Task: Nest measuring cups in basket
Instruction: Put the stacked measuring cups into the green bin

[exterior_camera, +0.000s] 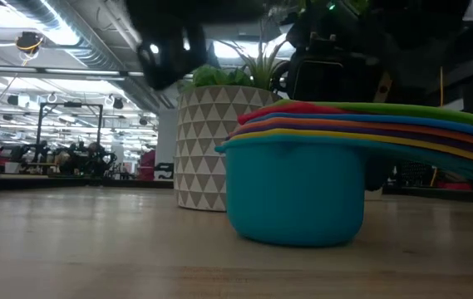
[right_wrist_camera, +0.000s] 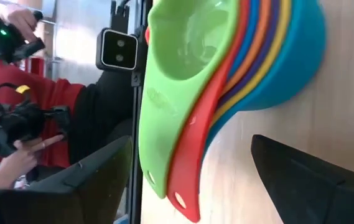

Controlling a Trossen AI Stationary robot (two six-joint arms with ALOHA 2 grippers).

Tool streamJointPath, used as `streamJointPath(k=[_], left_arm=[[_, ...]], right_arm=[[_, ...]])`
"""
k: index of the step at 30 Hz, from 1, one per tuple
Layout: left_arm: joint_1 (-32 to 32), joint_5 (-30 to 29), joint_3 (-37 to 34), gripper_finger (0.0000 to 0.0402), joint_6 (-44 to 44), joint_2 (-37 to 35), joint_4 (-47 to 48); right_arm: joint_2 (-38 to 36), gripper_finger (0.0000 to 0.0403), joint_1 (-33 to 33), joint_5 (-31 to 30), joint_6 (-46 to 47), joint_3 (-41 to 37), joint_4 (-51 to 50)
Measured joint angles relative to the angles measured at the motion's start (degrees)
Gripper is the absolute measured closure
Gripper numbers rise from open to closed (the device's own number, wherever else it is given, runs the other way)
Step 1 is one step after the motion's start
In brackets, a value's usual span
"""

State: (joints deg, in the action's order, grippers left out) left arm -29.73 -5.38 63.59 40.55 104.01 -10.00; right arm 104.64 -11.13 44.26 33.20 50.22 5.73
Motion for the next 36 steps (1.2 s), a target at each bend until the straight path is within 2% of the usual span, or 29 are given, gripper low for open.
streamJointPath(k=[7, 12, 23, 36], left_arm=[[-4.07, -0.13, 0.18, 0.0333, 2.83, 2.0, -0.8], [-5.71, -3.01, 0.11, 0.0333, 2.83, 5.06, -2.12], [-2.45, -4.11, 0.03, 0.0333, 2.61, 10.99, -5.24], [0.88, -3.73, 0.0, 0.0333, 2.59, 11.13, -8.22]], right_arm=[[0.0, 0.0069, -2.31, -1.12, -0.43, 0.0, 1.38], [0.0, 0.0069, -3.17, -1.21, -0.25, 0.0, 4.34], [0.0, 0.0069, -3.41, -4.44, 1.12, 0.0, 5.47], [0.0, 0.0069, -3.44, -4.03, 4.19, -0.04, 5.08]])
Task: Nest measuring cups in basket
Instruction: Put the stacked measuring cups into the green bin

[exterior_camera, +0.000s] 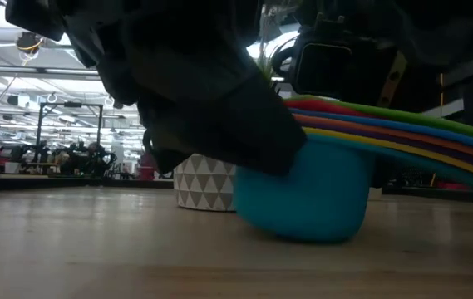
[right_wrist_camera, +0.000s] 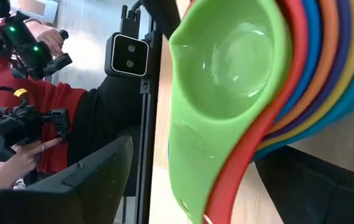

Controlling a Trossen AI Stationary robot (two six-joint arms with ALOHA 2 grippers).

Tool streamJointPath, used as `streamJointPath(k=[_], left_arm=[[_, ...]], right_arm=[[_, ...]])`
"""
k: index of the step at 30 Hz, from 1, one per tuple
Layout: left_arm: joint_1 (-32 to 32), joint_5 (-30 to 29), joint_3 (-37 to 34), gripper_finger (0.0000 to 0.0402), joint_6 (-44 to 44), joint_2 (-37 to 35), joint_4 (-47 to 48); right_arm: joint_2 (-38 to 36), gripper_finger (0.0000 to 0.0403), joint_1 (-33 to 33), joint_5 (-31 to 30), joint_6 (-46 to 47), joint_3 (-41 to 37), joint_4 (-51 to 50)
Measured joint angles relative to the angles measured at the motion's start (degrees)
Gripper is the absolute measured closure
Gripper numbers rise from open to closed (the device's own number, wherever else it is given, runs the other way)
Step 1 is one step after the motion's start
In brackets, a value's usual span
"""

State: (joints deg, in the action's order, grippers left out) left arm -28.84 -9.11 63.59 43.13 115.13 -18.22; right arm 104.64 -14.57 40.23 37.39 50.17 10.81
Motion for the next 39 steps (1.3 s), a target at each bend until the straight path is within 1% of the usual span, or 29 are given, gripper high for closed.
streamJointPath(k=[3, 11, 23, 29, 32, 39], left_arm=[[0.0, -0.19, 0.0, 0.0333, -0.02, 0.0, -0.68], [0.07, -0.24, 0.0, 0.0333, 0.2, 0.0, -1.43], [-0.06, 9.87, 0.0, 0.0333, 0.51, 0.0, -1.51], [-0.25, 14.14, 0.0, 0.0333, 1.81, -0.36, -4.34], [-0.41, 14.22, 0.02, 0.0333, 1.63, -0.62, -8.1], [-0.59, 13.25, 0.02, 0.0333, 1.49, -1.09, -7.69]], right_arm=[[0.0, 0.0069, 0.0, -0.07, 0.37, 0.0, -0.11], [0.0, 0.0069, 0.2, -1.77, 6.0, 0.0, -0.26], [-0.26, 0.007, 2.4, -0.96, 5.99, 0.07, -0.15], [-0.28, 0.007, 2.47, 1.35, 5.81, 0.07, -0.26], [-0.29, 0.007, 2.45, 1.88, 5.42, 0.07, -0.26], [-0.37, 0.007, 1.91, 2.03, 3.17, 0.07, -1.36]])
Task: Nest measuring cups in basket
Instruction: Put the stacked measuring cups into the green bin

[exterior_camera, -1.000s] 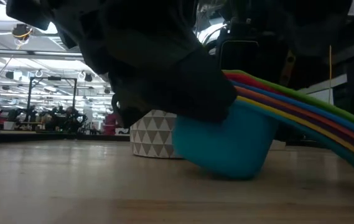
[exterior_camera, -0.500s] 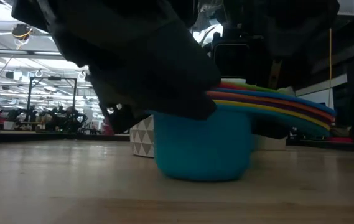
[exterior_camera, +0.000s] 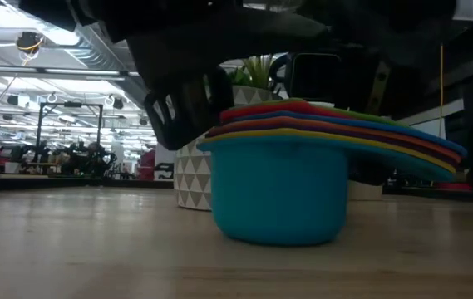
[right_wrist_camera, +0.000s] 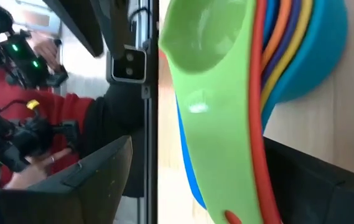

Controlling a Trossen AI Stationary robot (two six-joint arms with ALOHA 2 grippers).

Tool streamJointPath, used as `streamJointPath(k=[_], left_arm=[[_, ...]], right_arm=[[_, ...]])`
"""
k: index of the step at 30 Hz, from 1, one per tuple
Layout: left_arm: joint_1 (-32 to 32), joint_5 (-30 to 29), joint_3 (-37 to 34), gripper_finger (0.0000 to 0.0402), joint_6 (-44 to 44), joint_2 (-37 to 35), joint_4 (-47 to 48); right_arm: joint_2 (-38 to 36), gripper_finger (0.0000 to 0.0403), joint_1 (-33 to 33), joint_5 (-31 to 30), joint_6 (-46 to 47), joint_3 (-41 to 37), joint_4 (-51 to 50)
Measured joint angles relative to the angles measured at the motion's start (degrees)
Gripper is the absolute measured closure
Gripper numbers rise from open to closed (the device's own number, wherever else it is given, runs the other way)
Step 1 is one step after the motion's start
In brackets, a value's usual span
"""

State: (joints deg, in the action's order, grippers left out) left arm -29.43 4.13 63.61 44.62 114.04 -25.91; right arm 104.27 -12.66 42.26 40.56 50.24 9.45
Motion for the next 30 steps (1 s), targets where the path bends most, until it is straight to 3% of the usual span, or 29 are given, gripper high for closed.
streamJointPath(k=[7, 21, 30], left_arm=[[0.01, -0.54, 0.0, 0.0333, -0.16, 0.0, 1.32], [0.04, -4.56, 0.0, 0.0333, -0.24, 0.0, 3.65], [0.07, -6.6, 0.0, 0.0333, -0.24, 0.02, 4.07]], right_arm=[[0.39, 0.007, -0.4, 0.69, -4.45, 0.02, -4.6], [6.63, 0.007, -0.49, 7.35, -0.73, 0.04, 6.81], [7.06, 0.009, -0.53, 7.5, 1.02, 0.04, 9.27]])
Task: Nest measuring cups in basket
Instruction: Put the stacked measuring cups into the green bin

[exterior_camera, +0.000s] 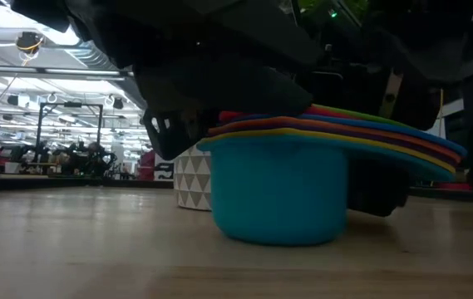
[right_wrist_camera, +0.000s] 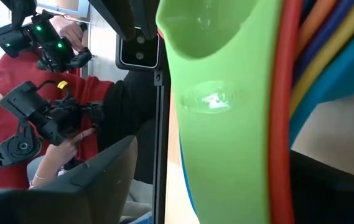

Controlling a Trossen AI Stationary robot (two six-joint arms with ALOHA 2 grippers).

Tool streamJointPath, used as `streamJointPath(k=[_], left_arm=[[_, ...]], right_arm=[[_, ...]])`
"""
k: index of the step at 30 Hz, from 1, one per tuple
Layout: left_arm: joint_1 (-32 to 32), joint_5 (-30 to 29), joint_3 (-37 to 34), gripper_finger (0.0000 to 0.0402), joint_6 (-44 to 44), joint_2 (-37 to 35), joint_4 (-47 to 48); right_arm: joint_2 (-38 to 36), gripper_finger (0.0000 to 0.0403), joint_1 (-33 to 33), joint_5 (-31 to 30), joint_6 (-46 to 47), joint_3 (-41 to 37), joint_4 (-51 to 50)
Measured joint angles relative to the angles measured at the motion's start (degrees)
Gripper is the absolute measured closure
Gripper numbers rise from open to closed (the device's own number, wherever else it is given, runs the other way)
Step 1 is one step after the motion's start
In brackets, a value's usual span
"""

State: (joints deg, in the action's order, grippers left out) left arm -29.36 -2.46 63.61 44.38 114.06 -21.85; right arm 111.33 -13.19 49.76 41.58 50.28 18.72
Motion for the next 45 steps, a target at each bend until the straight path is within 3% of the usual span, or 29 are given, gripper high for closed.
streamJointPath(k=[13, 22, 34, 45], left_arm=[[0.0, -0.02, 0.0, 0.0333, 0.0, 0.0, 0.0], [0.0, -0.02, 0.0, 0.0333, 0.0, 0.0, -0.01], [-0.28, -0.05, 0.0, 0.0333, 0.01, 0.02, -0.03], [-1.55, -1.52, 0.0, 0.0333, 0.0, 0.04, -0.28]], right_arm=[[0.0, 0.0239, 0.0, 1.38, 0.02, 0.0, -0.08], [0.0, 0.0315, -0.04, 1.53, 0.26, 0.0, -0.02], [-3.84, 0.0324, -0.02, 1.38, 0.51, -0.11, -3.02], [-14.14, 0.0325, -0.11, 2.38, -3.1, -0.11, -20.93]])
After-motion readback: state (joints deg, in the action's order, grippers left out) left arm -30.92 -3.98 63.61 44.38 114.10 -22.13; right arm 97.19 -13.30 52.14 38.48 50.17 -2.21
